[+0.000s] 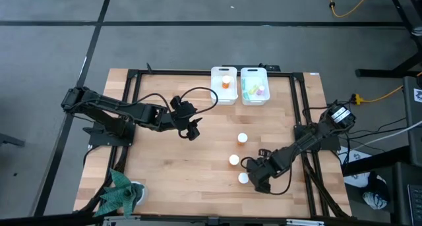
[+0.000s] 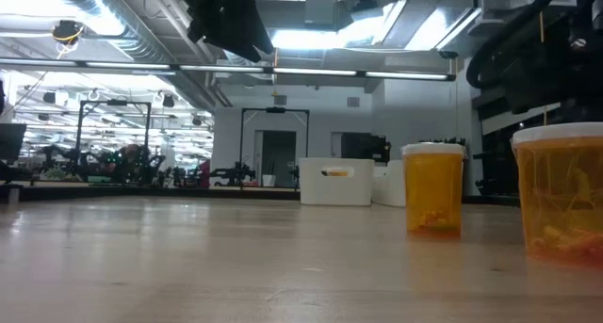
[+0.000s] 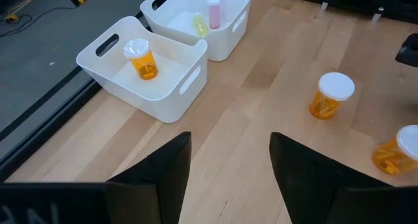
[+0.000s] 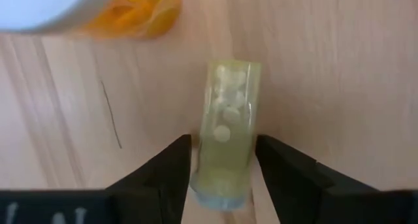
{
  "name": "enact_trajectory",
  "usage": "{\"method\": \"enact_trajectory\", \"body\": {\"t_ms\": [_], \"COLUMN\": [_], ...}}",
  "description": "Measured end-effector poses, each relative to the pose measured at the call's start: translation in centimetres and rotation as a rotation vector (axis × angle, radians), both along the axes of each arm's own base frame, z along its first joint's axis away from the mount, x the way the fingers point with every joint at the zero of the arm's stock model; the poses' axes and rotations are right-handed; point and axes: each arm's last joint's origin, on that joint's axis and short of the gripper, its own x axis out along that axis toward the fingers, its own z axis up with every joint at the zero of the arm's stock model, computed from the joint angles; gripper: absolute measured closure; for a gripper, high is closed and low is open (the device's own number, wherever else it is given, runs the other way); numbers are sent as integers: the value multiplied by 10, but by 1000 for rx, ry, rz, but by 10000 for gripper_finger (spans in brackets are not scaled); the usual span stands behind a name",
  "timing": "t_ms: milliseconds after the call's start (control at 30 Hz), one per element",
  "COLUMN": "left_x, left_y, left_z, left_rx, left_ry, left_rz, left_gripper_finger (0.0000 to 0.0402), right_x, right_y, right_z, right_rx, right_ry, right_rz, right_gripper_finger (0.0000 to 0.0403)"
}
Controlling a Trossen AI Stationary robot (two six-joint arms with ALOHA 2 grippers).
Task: Pick and place medicine bottles into bin by pill shape (circle, oval)
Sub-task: Put the small yellow medicine pill bottle on the right white bin
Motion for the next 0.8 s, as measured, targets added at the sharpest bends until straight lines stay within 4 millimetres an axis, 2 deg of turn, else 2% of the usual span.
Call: {"method": "enact_trajectory", "body": {"t_ms": [100,233,367,533,667,800], "left_x": [0,0,0,0,0,0], "left_y": [0,0,0,0,0,0], "left_z": [0,0,0,0,0,0], "left_rx": [0,0,0,0,0,0], "left_ry": [0,0,0,0,0,0], "left_rz": [0,0,0,0,0,0], "left_gripper_finger": [202,202,202,202,202,202], "right_x": [-1,-4,-11,-19,-20,-17], "right_y": [-1,-6,-16,-43,-70,-100], "right_z": [2,10,20,39,60,79], "right_rx": [0,-26,-79,-310,-575,-808], "right_ry": [-5,-17,14,-18,-149,-291], "right_rz": [30,57,63,-6,-101,-241], "right_gripper_finger": [242,289,324,310,290,294]}}
